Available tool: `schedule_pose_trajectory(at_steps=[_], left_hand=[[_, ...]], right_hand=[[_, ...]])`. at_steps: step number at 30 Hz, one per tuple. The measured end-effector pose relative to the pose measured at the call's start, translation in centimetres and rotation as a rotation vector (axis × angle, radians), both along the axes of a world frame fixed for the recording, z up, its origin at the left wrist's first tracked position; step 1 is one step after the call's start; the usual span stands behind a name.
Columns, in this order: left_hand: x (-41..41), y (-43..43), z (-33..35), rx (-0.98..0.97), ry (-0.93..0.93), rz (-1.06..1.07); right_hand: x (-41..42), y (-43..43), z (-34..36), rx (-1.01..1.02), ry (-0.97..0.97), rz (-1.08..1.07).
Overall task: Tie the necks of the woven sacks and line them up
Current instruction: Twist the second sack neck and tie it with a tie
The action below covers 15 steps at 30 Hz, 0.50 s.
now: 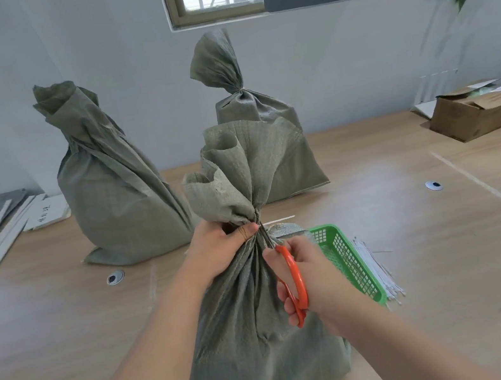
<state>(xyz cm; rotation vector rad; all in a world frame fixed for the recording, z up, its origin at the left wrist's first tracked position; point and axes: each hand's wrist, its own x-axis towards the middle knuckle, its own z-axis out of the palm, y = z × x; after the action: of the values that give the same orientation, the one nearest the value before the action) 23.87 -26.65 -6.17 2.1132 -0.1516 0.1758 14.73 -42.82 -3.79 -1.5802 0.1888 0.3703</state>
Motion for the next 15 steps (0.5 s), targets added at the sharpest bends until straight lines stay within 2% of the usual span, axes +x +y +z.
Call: schedule_pose_trajectory(at_steps=[15], left_hand=[[0.0, -1.3, 0.0, -0.073, 0.021, -0.043]], right_hand=[[0.0, -0.3, -0.9, 0.000, -0.031, -0.076]])
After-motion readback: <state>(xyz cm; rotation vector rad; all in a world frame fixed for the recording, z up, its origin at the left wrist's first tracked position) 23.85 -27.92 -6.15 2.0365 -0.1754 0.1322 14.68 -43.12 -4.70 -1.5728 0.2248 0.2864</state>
